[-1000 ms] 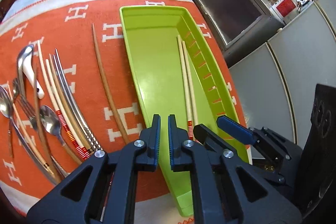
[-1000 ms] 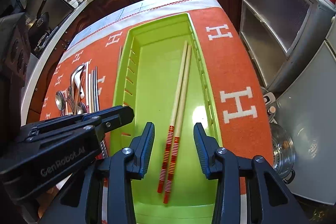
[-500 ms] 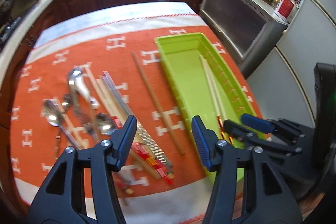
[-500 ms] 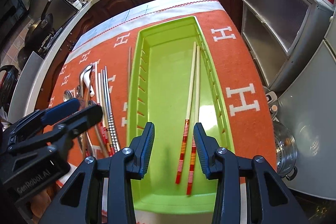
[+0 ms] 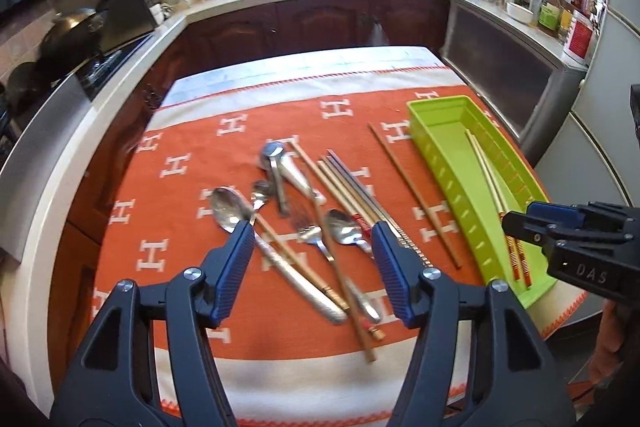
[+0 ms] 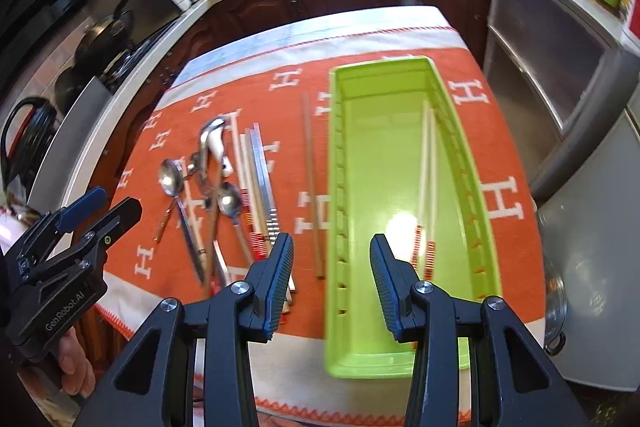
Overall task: Organize utensils
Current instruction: 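Reach the right tool back to the pile and grasp a wooden chopstick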
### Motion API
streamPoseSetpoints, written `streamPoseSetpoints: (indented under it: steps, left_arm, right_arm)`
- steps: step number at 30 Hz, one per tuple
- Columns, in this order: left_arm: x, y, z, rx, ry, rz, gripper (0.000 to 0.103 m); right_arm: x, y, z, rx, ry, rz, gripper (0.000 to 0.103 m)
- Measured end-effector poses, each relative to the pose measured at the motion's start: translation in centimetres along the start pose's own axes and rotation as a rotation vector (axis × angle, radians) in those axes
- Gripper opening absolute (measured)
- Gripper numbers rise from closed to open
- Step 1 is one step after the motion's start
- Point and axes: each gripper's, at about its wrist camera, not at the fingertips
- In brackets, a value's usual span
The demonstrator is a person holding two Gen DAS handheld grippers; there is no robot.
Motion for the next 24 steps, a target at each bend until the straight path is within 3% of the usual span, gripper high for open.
streamPoseSetpoints:
  steps: [12, 24]
  left_arm:
    - [-7.1, 0.2, 1.8, -0.022, 0.127, 0.019, 0.059]
    - [-11.4, -4.9, 3.5, -0.121, 0.222, 0.065, 0.057]
  right_arm:
    - [-6.4, 0.3, -0.7, 0.003, 0.122, -0.034, 0.04]
    - [-11.2, -3.5, -1.5, -0.046, 0.199, -0.131, 0.04]
Point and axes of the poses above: each gripper's, at about its wrist camera, not at the fingertips, and y roughly against the way its jaws point, x to its right, z to its underside, and after that the axes turned 7 degrees about z, right-handed
